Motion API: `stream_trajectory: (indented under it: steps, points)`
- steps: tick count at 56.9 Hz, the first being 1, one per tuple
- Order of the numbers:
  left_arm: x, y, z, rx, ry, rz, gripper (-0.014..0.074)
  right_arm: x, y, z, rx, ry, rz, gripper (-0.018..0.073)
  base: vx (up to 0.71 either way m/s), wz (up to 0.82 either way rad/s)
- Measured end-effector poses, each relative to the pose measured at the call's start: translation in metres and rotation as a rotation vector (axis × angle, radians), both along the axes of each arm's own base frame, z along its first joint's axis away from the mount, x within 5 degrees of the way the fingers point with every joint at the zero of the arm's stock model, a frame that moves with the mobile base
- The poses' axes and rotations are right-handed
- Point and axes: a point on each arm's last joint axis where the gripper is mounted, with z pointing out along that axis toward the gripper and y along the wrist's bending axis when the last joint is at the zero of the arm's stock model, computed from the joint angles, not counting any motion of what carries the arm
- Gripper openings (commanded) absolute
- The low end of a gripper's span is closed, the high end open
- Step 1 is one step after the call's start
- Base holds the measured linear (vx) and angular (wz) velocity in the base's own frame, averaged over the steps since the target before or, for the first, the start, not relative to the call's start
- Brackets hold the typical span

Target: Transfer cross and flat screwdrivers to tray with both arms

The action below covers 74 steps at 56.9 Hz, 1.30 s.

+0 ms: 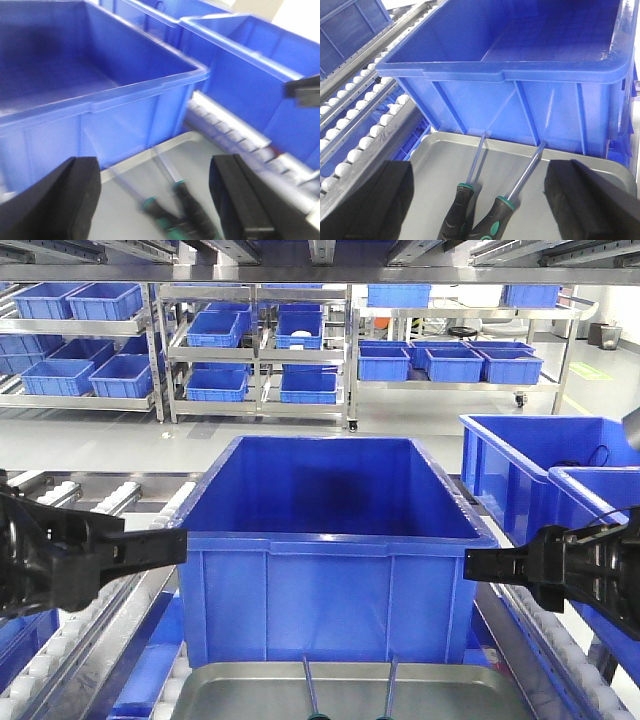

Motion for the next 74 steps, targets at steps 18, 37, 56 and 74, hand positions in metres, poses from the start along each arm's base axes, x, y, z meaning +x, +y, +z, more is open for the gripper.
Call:
stream_trajectory:
  steps: [18,37,56,74]
  points:
    - [-0.021,0.043,-0.044,0.165,-0.099,0.283,0.0086,0.0,0.0,0.0,0.0,0.0,0.0,0.0581,0.0,0.0]
    - [-0.095,0.093,-0.154,0.261,-0.197,0.525,-0.0008,0.0,0.0,0.0,0.0,0.0,0.0,0.0581,0.0,0.0]
    - [-0.13,0.097,-0.226,0.071,-0.421,0.583,-0.0008,0.0,0.0,0.0,0.0,-0.001,-0.001,0.0581,0.0,0.0]
    - [-0.131,0.097,-0.224,0.041,-0.439,0.588,-0.0008,0.0,0.0,0.0,0.0,0.0,0.001,0.0581,0.0,0.0]
